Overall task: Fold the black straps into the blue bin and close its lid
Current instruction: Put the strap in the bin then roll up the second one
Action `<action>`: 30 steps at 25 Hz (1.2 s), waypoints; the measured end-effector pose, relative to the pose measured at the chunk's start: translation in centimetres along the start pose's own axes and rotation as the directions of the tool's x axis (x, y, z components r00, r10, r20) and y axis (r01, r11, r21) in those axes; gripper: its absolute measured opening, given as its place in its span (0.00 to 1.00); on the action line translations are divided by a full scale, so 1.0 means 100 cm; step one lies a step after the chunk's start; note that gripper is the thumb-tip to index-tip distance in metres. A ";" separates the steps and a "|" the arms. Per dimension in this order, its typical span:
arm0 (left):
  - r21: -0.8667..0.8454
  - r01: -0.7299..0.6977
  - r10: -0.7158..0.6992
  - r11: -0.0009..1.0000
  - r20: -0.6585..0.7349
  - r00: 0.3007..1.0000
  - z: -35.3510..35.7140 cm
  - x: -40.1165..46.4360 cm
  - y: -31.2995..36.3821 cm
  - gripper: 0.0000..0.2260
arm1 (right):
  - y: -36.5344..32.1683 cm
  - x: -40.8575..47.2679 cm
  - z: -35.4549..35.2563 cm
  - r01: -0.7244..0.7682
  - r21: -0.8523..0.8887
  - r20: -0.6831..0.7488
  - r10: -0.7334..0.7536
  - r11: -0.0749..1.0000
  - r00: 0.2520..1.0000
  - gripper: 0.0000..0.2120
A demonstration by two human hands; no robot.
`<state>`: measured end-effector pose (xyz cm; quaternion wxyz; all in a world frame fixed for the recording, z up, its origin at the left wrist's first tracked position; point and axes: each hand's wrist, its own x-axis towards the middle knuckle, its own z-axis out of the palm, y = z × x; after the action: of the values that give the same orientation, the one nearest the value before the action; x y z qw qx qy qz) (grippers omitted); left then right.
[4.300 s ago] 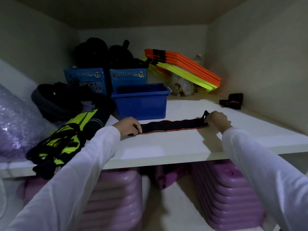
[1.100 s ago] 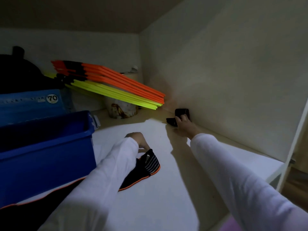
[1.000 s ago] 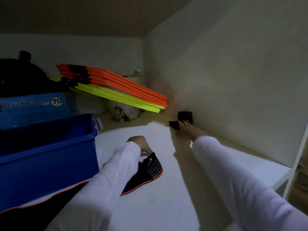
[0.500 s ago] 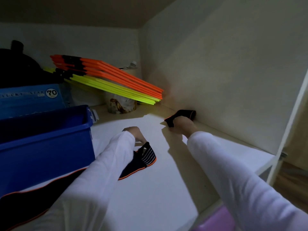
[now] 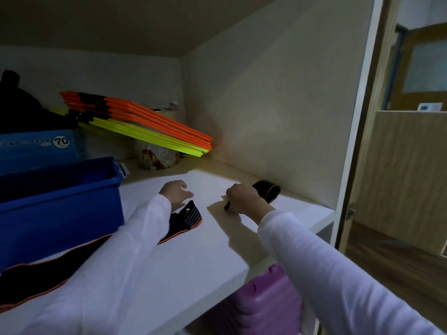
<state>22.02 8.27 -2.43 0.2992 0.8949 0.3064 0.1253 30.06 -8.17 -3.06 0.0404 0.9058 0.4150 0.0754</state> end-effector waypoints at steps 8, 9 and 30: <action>-0.355 -0.279 0.247 0.892 -0.134 0.960 -0.020 -0.079 0.009 0.07 | 0.002 -0.045 -0.064 -0.114 0.293 -0.090 0.146 0.949 0.985 0.13; -0.429 -0.249 0.241 0.868 -0.075 0.968 -0.021 -0.090 0.010 0.06 | 0.001 -0.048 -0.075 -0.117 0.382 -0.069 0.154 0.917 0.986 0.13; -0.857 -0.030 -0.157 0.514 -0.128 0.979 -0.064 -0.192 -0.051 0.08 | -0.109 -0.082 -0.085 0.281 0.788 -0.003 -0.452 0.549 0.892 0.19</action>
<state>1.99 2.45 -1.34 0.6743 0.6036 0.2646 0.3330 15.19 -7.17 3.00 -0.2933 0.7296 0.5807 -0.2107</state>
